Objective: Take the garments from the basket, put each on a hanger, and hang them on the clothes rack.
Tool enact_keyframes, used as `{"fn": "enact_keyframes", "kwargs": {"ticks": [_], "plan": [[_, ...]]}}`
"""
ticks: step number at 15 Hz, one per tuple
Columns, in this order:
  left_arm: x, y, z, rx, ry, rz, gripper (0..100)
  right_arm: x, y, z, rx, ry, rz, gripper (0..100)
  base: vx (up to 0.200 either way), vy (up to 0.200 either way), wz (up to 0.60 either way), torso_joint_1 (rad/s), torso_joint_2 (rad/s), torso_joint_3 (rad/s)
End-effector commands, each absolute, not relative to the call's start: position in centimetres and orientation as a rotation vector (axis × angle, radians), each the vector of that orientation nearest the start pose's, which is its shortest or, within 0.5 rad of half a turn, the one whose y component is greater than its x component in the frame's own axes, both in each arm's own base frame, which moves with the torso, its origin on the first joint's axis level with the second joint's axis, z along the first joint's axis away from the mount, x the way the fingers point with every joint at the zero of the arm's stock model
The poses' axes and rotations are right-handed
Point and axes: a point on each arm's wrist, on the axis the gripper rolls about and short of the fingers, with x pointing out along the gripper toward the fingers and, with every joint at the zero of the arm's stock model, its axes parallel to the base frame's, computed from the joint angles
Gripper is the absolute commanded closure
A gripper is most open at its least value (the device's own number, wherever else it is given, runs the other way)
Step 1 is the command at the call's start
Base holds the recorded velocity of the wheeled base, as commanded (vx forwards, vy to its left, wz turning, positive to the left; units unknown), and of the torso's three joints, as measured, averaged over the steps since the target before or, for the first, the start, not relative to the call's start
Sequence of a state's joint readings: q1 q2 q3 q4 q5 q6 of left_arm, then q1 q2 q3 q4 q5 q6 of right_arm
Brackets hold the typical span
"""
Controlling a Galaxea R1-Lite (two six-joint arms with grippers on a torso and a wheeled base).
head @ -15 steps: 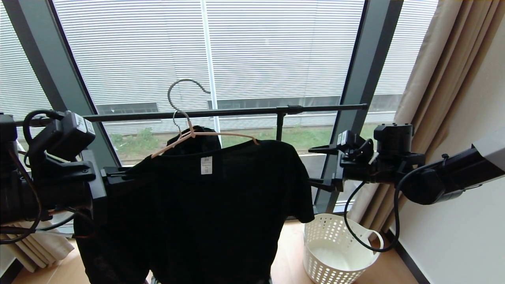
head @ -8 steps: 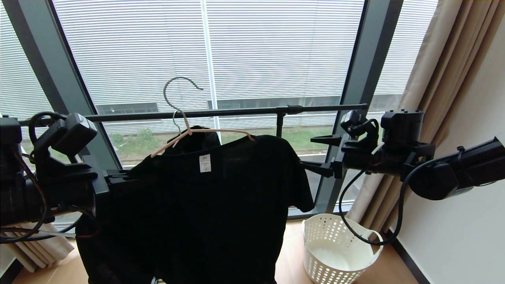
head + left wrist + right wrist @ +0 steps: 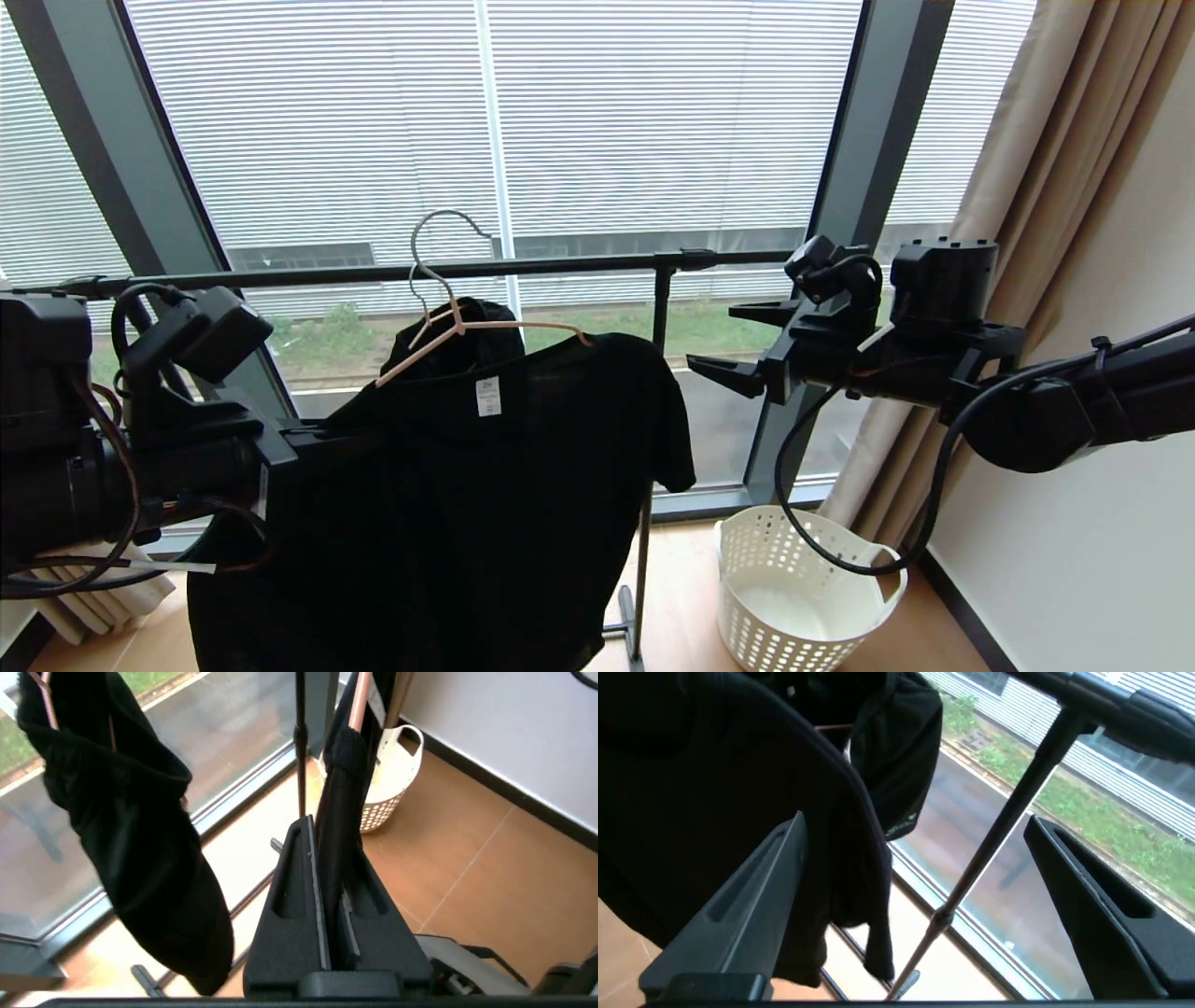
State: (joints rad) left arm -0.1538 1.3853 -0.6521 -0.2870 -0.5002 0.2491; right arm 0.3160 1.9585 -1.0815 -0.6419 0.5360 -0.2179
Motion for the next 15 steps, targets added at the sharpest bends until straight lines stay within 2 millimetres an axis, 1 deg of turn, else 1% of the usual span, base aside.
{"fn": "enact_keyframes", "kwargs": {"ticks": [1,3,7,10,12,15], "plan": [[21.2,-5.1,19.3,0.118,0.380,-0.682,100,36.1,13.1,17.3,-0.143,0.144,0.862,0,0.000,0.000,0.00,0.000,0.00,0.000],[21.7,-5.8,19.4,0.073,0.403,-0.646,100,36.5,13.3,17.8,-0.109,0.159,0.831,0,0.000,0.000,0.00,0.000,0.00,0.000],[22.0,-6.0,19.4,0.066,0.410,-0.641,100,37.0,13.4,18.6,-0.114,0.208,0.765,0,0.000,0.000,0.00,0.000,0.00,0.000],[22.0,-6.3,19.2,0.050,0.429,-0.620,100,37.4,14.0,18.0,-0.126,0.232,0.716,0,0.000,0.000,0.00,0.000,0.00,0.000],[22.6,-6.7,19.0,0.025,0.450,-0.589,100,37.7,14.0,17.8,-0.132,0.235,0.695,0,0.000,0.000,0.00,0.000,0.00,0.000],[24.0,-7.9,18.7,0.016,0.474,-0.549,100,37.8,14.1,17.7,-0.134,0.236,0.696,0,0.000,0.000,0.00,0.000,0.00,0.000]]}}
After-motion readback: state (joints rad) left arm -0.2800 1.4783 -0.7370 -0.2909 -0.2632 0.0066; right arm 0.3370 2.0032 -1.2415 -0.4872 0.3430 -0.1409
